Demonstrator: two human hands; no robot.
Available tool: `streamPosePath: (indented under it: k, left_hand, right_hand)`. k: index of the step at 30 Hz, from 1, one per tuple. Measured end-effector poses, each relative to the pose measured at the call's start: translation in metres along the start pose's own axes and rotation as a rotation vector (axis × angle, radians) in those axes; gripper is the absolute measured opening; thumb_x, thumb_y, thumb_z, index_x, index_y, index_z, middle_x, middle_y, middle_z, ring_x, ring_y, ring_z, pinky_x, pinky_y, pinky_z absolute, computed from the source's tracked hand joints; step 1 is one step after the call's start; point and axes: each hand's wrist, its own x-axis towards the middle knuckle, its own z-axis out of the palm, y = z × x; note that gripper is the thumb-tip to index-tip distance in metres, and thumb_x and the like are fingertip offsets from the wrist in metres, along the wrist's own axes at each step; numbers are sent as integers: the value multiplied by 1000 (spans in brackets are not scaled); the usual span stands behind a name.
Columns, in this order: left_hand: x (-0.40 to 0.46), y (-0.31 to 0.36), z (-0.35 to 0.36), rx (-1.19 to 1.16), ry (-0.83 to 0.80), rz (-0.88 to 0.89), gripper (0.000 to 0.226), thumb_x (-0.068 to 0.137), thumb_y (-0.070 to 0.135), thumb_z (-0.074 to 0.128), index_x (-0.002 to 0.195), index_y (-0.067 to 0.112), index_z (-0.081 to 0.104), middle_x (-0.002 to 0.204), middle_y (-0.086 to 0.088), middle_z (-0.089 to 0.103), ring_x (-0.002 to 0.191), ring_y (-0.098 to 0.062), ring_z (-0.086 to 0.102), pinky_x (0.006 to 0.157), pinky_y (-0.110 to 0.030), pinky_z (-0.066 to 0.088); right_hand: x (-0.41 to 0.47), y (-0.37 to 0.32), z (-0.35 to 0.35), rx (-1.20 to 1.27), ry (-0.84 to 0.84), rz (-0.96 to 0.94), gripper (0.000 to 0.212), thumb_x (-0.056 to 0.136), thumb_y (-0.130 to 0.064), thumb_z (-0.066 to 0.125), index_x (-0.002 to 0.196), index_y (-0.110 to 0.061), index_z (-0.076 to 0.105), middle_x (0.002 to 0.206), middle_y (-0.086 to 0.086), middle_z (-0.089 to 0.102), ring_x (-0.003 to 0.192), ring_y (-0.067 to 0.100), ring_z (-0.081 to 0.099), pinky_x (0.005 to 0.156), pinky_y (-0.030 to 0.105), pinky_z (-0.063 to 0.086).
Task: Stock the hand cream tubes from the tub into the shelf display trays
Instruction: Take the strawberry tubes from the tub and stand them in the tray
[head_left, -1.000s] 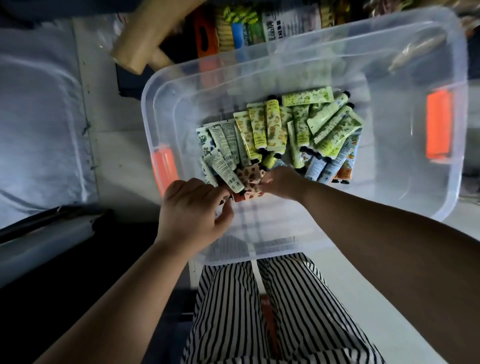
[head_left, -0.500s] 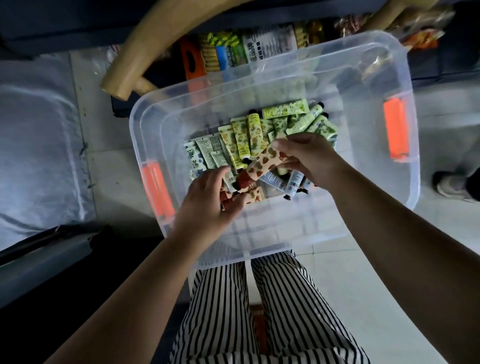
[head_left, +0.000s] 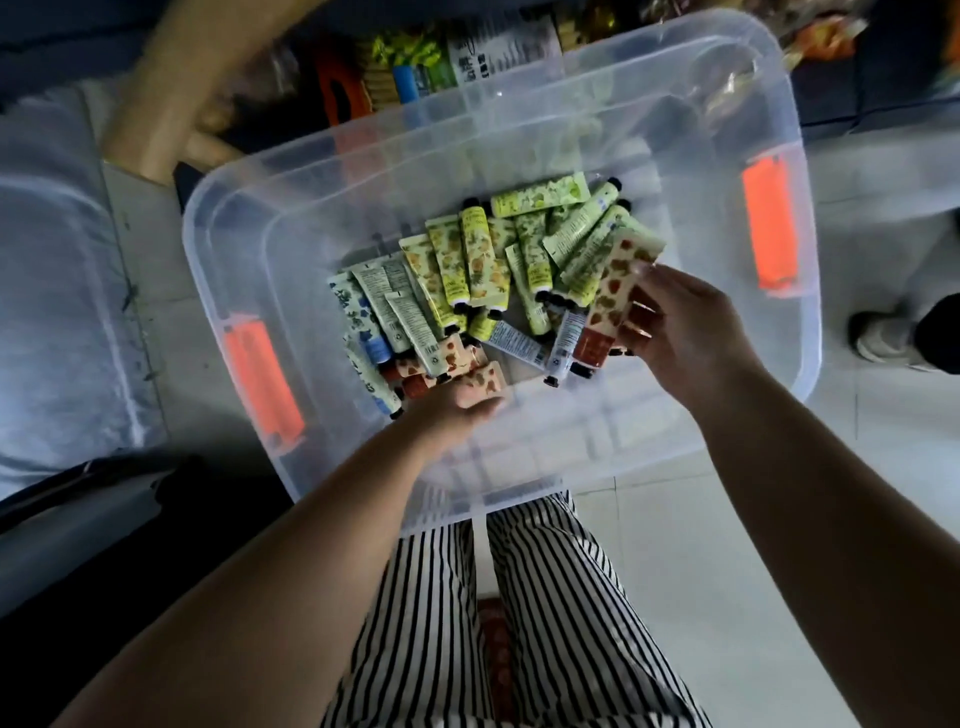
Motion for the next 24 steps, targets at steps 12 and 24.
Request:
streamPosePath:
  k: [12,24]
  left_hand:
    - [49,-37,8,249,234,-235,54,92,35,48,137,10,34,137,-23,40,121,-36,43,95,-45,43]
    - [49,-36,-1,375,74,-239,53,96,43,36,140,14,33,145,-24,26,129,-39,32,105,-51,32]
  right_hand:
    - [13,7,-8,-72,-49,69,12,90,-9,55,80,-9,62,63,-1,68,61,13,64,62,27,52]
    - [13,7,-10,-143,-62,99,12,90,-11,54,83,-9,63,76,5,64,77,20,61,84,39,50]
